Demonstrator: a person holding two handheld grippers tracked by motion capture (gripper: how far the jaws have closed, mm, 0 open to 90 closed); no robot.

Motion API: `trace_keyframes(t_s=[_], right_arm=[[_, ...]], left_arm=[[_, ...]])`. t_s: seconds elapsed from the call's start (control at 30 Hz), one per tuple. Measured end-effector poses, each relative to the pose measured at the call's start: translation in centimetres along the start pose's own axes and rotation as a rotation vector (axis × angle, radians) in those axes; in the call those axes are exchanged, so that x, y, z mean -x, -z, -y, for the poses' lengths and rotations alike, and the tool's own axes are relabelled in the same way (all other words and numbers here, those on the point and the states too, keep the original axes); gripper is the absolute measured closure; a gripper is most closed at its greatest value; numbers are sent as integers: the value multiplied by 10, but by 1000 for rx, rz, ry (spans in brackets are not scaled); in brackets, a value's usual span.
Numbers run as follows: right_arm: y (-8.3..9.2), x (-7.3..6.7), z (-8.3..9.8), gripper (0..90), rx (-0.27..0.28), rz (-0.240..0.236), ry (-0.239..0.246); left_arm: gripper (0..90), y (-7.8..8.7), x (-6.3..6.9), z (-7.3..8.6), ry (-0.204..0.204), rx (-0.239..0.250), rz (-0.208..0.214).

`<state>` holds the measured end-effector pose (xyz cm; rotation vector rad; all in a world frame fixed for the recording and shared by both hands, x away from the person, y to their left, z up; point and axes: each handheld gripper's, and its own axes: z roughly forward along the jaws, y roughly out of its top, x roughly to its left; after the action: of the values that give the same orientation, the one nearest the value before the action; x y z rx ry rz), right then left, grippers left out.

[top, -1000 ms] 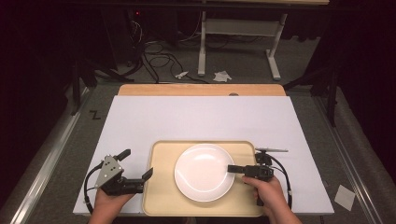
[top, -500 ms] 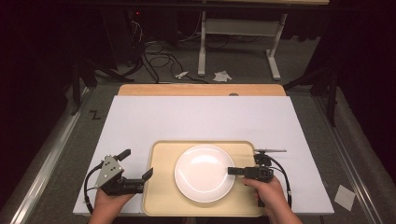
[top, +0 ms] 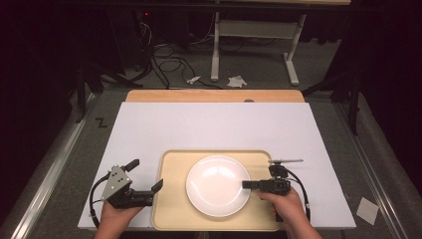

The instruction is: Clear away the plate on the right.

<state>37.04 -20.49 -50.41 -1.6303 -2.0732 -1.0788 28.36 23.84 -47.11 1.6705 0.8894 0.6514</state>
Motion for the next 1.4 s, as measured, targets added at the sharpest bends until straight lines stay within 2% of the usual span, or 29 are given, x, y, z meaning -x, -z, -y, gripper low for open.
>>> trace_keyframes(t_s=[0.2,0.23,0.37,0.47,0.53,0.57,0.6,0.67,0.7,0.73,0.8,0.83,0.87,0.9,0.97,1.03,1.07,1.13,1.17,1.2,1.23,1.33,1.4], right_arm=[[2,0,0,588,8,4,16],[4,0,0,583,11,16,20],[10,0,-2,569,47,5,26],[21,-1,-3,552,103,10,64],[22,-1,-3,552,114,11,69],[25,-2,-4,553,132,15,83],[28,-3,-4,551,160,21,120],[37,-8,-5,554,208,63,159],[37,-8,-5,554,208,63,159],[42,-11,-4,562,248,93,193],[44,-11,-3,553,262,103,206],[52,-13,-2,526,305,140,252],[52,-13,-2,526,305,140,252],[61,-15,0,487,361,169,300],[64,-16,2,463,382,179,318],[76,-17,4,377,443,210,373],[81,-17,4,334,456,228,383],[92,-12,9,207,475,266,385],[92,-12,9,207,475,266,385],[99,-5,14,137,480,304,399],[99,-5,14,137,480,304,399],[108,5,24,6,525,341,397],[112,12,32,3,543,334,382]], left_arm=[[3,0,0,0,0,0,0],[3,0,0,0,1,-1,1],[3,0,0,0,0,-5,2],[3,-1,0,0,1,-7,3],[3,-1,0,0,2,-8,4],[3,-2,0,0,2,-10,5],[3,-2,0,0,3,-11,6],[3,-3,1,0,3,-15,9],[3,-3,1,0,3,-15,9],[3,-4,1,0,5,-15,12],[3,-6,1,0,2,-20,16],[3,-7,1,0,4,-21,18],[3,-8,2,-1,1,-24,21],[2,-10,2,-1,3,-26,24],[2,-10,2,-2,5,-25,26],[2,-12,3,-2,2,-28,32],[2,-13,3,-2,2,-30,35],[2,-15,3,-1,1,-39,41],[1,-15,3,-1,1,-39,41],[2,-15,4,-1,3,-43,47],[1,-15,4,-1,3,-43,47],[1,-17,8,-2,0,-46,56],[1,-19,13,-3,-4,-55,69]])
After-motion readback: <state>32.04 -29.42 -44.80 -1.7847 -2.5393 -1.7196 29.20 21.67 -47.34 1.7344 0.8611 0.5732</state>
